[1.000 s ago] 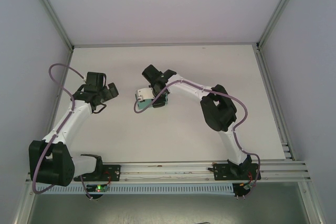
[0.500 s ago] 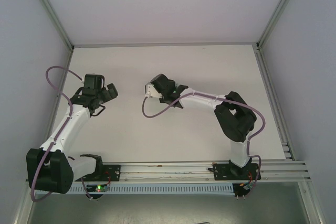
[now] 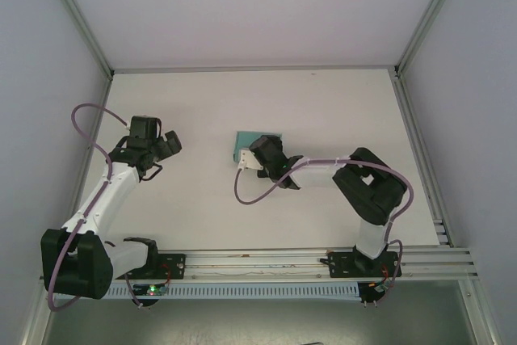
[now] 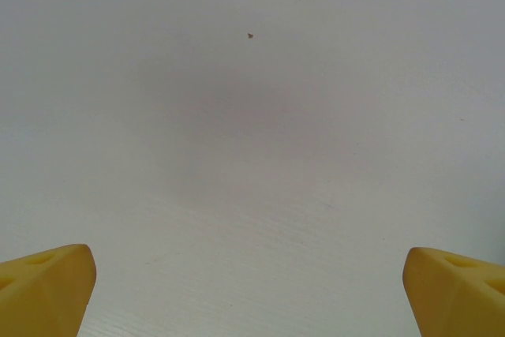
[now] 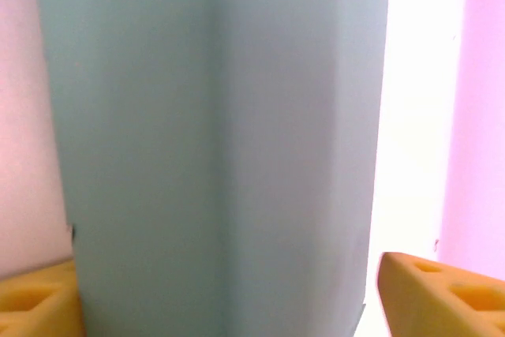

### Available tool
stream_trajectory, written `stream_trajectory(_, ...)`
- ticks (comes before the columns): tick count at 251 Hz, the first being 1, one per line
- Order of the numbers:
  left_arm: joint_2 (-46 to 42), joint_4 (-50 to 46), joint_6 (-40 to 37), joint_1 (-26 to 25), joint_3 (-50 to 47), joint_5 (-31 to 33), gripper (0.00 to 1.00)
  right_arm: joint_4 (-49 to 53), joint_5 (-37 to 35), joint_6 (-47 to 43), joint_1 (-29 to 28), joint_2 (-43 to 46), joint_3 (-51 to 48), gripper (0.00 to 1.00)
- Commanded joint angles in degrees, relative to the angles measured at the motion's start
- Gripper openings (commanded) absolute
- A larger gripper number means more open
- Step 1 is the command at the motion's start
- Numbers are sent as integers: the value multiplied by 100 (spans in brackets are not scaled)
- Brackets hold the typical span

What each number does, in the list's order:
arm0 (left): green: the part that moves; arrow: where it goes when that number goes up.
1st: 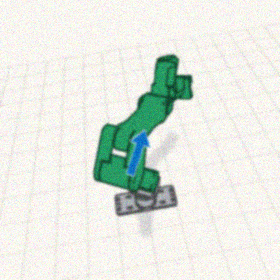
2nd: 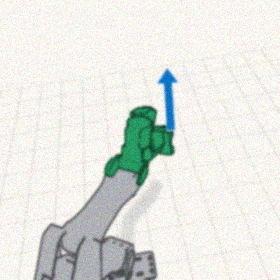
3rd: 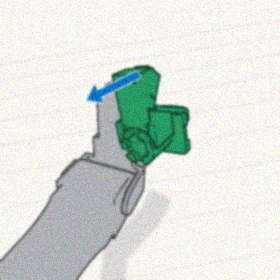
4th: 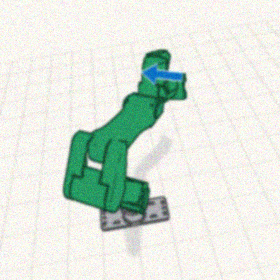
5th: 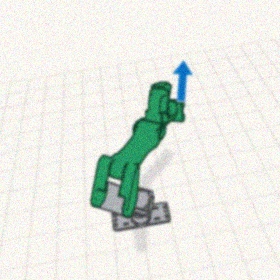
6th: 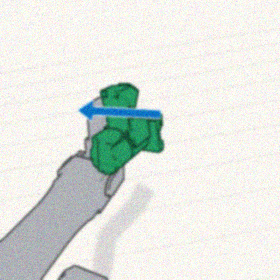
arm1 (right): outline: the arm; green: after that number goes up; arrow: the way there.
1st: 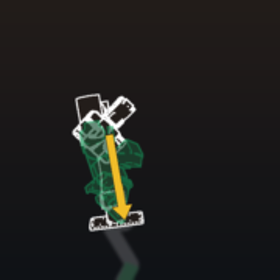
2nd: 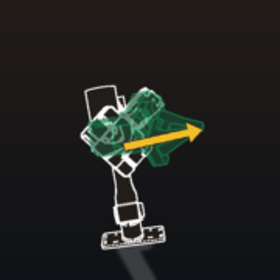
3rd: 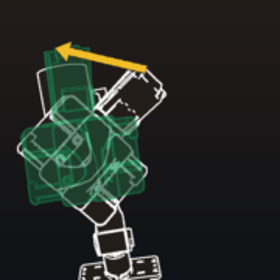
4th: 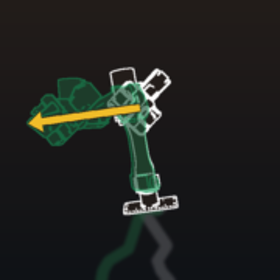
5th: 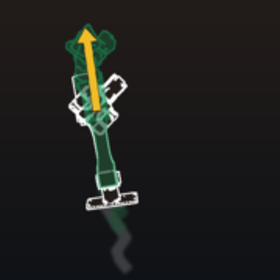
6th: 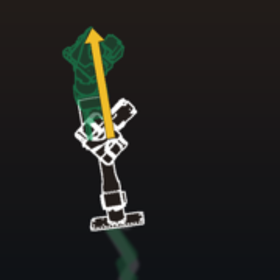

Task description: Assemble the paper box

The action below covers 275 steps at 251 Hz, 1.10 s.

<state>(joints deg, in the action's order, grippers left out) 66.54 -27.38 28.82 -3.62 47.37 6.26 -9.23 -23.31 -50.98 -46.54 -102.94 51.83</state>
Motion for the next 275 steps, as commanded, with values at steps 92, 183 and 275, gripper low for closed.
stream_trajectory(92,-79,2041,-936,80,-807,1169,100,1315,554,1859,-70,2260,-815,98)
stream_trajectory(183,889,5441,-2316,80,-2237,813,100,-1993,430,5409,3333,3951,-2859,98)
stream_trajectory(275,1241,6512,-2580,227,-2377,711,100,-5155,569,4989,3988,1852,-3425,98)
